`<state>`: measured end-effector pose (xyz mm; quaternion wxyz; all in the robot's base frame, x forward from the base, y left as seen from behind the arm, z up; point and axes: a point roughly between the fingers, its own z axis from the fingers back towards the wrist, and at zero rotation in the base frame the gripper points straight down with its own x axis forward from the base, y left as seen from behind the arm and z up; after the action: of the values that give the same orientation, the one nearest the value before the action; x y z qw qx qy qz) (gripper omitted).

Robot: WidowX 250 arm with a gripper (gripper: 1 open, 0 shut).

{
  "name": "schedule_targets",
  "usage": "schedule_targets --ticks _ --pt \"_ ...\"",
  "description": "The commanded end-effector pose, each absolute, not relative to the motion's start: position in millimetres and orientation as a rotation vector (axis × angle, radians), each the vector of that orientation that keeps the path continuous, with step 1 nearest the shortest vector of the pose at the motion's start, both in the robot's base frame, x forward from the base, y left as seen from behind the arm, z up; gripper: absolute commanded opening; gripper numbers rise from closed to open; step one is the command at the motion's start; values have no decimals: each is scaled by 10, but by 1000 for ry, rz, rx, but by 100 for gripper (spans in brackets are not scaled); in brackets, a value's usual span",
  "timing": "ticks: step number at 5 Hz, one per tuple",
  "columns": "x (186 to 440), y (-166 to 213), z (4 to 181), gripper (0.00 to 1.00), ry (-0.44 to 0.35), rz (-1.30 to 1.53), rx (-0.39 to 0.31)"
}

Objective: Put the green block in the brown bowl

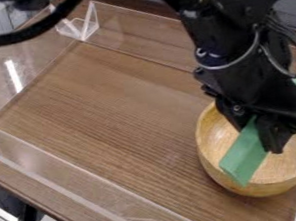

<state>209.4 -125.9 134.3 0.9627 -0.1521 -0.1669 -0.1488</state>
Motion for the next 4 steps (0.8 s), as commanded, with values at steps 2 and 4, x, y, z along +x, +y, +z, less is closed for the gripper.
schedule_targets --ticks 2,4 --pt "2152 -1242 1383 0 -366 -291 -318" --pt "2171 -1243 1350 0 -361 -283 -322"
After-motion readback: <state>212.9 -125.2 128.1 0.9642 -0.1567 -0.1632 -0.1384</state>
